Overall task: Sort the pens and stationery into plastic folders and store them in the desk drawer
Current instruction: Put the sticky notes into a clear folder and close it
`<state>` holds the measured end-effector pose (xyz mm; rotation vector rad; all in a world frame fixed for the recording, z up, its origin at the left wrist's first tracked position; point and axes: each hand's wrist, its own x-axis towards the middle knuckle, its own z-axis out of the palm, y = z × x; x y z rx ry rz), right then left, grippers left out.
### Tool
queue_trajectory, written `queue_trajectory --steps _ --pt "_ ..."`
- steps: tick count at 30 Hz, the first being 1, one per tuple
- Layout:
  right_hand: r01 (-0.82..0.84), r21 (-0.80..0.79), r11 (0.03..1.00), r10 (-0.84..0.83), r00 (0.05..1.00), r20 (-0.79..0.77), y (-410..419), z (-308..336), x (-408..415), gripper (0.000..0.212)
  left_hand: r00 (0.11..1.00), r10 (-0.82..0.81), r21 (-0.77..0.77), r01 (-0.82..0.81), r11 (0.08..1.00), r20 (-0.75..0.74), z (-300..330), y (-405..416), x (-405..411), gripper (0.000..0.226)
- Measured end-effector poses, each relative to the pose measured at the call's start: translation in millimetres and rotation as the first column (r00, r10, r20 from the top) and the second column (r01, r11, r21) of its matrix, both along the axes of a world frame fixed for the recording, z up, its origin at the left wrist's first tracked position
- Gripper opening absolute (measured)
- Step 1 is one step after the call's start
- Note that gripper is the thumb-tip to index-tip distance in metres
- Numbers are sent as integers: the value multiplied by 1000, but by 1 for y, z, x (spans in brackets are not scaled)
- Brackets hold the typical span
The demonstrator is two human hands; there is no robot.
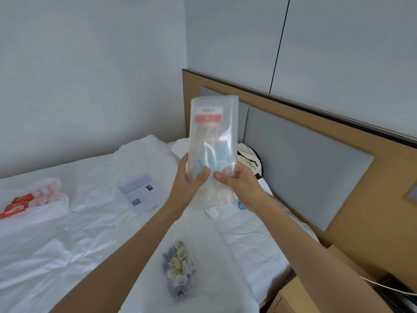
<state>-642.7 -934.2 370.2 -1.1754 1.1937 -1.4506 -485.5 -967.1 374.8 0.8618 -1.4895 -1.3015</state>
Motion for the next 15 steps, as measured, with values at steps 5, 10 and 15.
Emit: queue_trajectory --steps 5,10,15 --pt "-36 9 999 36 999 -3 -2 -4 -2 55 998 12 -21 -10 1000 64 -7 1 3 46" --pt "-79 30 996 82 990 -112 -6 1 -6 42 997 49 -1 -49 999 64 -15 1 6 39" --pt "-115 29 993 113 992 60 -14 5 -17 47 991 6 9 -7 1000 133 -23 1 16 50"
